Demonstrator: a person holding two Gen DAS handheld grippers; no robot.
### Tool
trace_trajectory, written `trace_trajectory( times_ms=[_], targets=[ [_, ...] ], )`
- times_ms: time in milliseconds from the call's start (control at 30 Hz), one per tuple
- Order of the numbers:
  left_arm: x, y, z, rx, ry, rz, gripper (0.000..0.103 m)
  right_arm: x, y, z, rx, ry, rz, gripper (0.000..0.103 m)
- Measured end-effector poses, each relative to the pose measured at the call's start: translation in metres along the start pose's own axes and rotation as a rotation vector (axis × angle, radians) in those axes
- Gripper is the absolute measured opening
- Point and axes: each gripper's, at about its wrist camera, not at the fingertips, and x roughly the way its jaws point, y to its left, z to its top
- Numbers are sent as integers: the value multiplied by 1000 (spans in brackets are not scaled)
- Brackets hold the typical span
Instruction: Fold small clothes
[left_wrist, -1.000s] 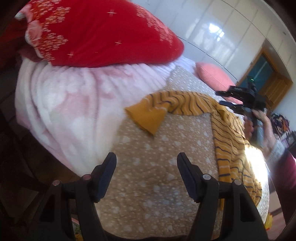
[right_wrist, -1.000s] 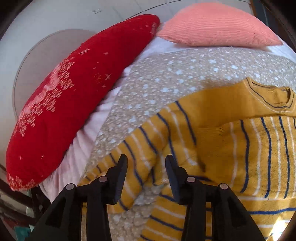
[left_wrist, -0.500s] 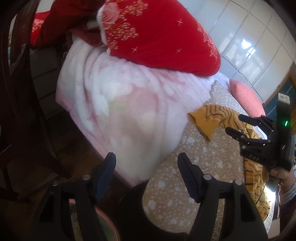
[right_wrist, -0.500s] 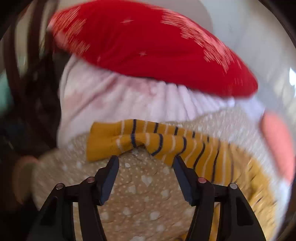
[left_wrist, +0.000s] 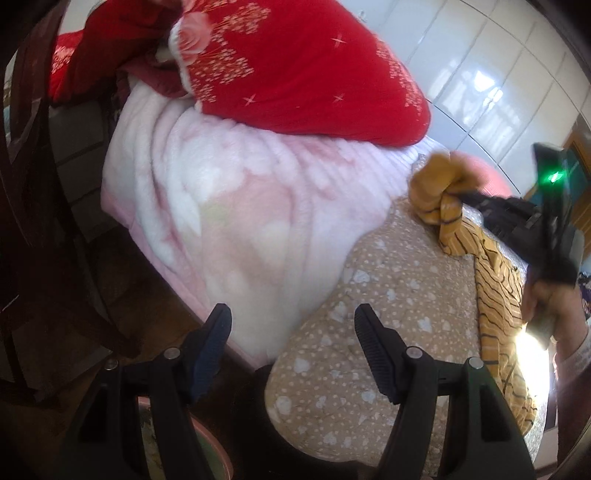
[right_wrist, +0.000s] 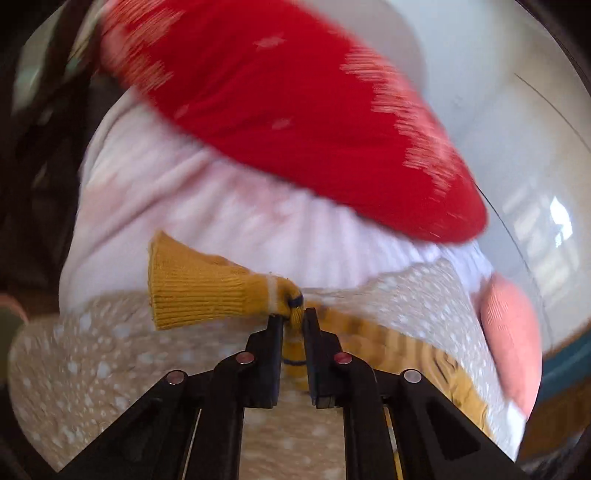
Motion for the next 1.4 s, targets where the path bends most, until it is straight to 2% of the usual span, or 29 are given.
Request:
trace_trajectory(
  times_ms=[100, 167, 300, 367, 400, 500, 533, 633, 667, 733, 767, 833, 933, 1033, 1067, 1100, 1133, 1167, 1267, 1400],
  targets=[
    [-2, -18, 0, 38, -3, -17, 68, -27, -87, -15, 228, -20, -92, 8],
    [-2, -34, -1, 70, -1, -33, 68, -48, -155, -44, 404, -14, -155, 8],
    [5, -59, -1, 112, 19, -63, 68, -82, -278, -136, 733, 50, -306, 5],
    [12, -67, -1, 124, 38, -76, 68, -89, -316, -184, 847, 118, -405, 5],
    [15, -71, -2, 125, 44, -82, 68, -91, -325, -203, 871, 149, -424, 6],
    [26, -77, -2, 109, 72, -87, 68, -91, -316, -223, 853, 154, -319, 9],
    [29, -79, -2, 105, 81, -88, 68, -86, -305, -218, 823, 148, -271, 17],
    [35, -86, -4, 105, 92, -104, 68, -70, -263, -185, 736, 108, -126, 41],
    [36, -87, -5, 111, 90, -110, 69, -62, -244, -169, 716, 93, -63, 53],
    [38, -87, -6, 114, 90, -119, 69, -44, -213, -134, 694, 54, 74, 68],
    [40, -85, -6, 108, 94, -126, 69, -33, -201, -119, 693, 39, 134, 73],
    [43, -77, -6, 84, 104, -140, 69, -6, -175, -89, 698, 31, 232, 75],
    [45, -64, -5, 48, 113, -142, 69, 41, -149, -53, 707, 62, 284, 75],
    [43, -50, -5, 24, 111, -135, 69, 86, -130, -28, 712, 140, 237, 75],
    [41, -46, -6, 20, 108, -129, 70, 98, -125, -24, 718, 170, 245, 58],
    [40, -44, -6, 18, 106, -125, 71, 103, -123, -24, 723, 185, 271, 37],
    [39, -41, -6, 14, 105, -118, 72, 107, -119, -22, 725, 206, 310, 9],
    [39, -39, -7, 11, 107, -116, 72, 106, -118, -21, 728, 212, 310, 9],
    [38, -40, -8, 6, 115, -121, 72, 80, -132, -20, 722, 141, 254, 9],
    [31, -64, -8, 65, 97, -143, 72, 26, -197, -47, 832, 40, 163, 8]
  ],
)
